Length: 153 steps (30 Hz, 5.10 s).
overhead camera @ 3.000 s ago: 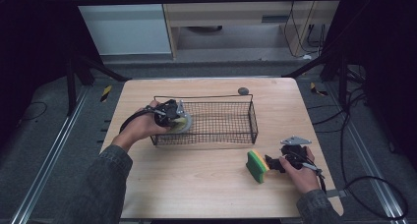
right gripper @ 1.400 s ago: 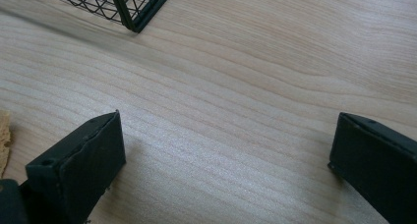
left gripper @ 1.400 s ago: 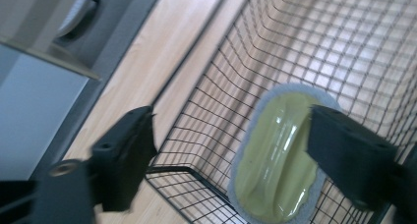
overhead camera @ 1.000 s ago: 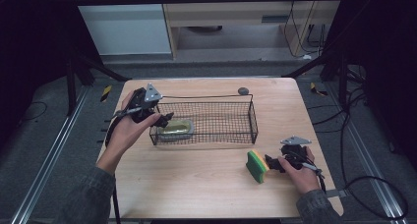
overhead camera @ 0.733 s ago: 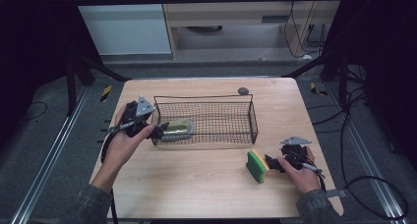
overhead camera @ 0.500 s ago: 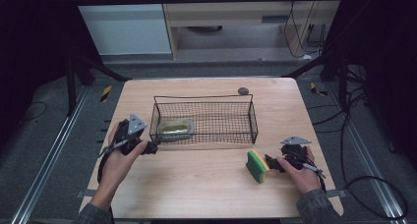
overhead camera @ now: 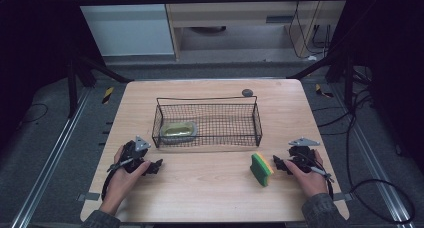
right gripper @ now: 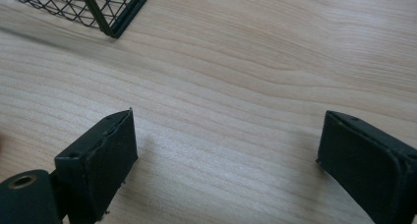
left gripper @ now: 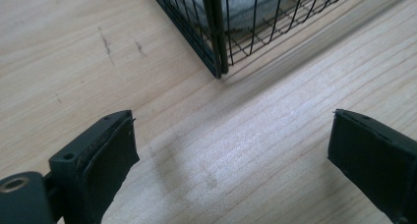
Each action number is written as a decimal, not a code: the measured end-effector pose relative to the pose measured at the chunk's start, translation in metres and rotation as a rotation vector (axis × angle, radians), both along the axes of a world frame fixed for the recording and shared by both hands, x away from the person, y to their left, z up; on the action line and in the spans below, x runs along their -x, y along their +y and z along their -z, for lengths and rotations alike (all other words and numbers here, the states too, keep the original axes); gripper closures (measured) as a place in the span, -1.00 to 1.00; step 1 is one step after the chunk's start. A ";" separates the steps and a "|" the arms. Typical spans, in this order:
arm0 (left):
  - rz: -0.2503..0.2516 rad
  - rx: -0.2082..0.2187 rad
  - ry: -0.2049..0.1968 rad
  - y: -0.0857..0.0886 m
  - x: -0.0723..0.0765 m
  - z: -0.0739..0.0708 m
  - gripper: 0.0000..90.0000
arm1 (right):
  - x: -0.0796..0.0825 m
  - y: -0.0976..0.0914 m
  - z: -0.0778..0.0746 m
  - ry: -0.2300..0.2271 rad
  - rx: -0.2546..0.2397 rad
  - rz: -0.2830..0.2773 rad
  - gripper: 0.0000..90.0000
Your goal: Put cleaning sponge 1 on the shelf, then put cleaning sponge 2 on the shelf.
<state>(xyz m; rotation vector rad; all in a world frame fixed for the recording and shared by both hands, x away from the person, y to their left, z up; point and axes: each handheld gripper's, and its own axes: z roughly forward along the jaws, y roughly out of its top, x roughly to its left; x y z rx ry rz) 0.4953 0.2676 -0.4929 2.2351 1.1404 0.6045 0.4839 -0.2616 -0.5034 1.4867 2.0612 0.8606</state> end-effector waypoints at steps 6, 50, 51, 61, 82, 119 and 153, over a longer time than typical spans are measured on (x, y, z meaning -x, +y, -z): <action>-0.026 0.079 0.037 0.006 -0.004 0.008 -0.95 | 0.007 0.002 -0.026 0.049 0.019 0.003 -0.64; -0.026 0.139 0.002 0.010 -0.005 0.016 -1.00 | 0.004 0.101 -0.102 0.383 0.171 -0.229 -0.57; -0.026 0.140 0.002 0.010 -0.005 0.016 -1.00 | 0.005 0.102 -0.100 0.391 0.172 -0.228 -0.54; -0.024 0.140 0.002 0.010 -0.005 0.016 -1.00 | 0.009 0.107 -0.080 0.452 0.180 -0.260 0.21; -0.023 0.140 0.002 0.011 -0.005 0.016 -1.00 | -0.017 0.038 -0.116 0.317 0.148 -0.207 0.43; -0.025 0.142 0.003 0.010 -0.005 0.016 -1.00 | -0.095 0.032 -0.212 0.098 0.183 -0.222 0.44; -0.019 0.142 0.003 0.011 -0.006 0.016 -1.00 | -0.139 0.096 -0.184 0.121 0.149 -0.358 0.44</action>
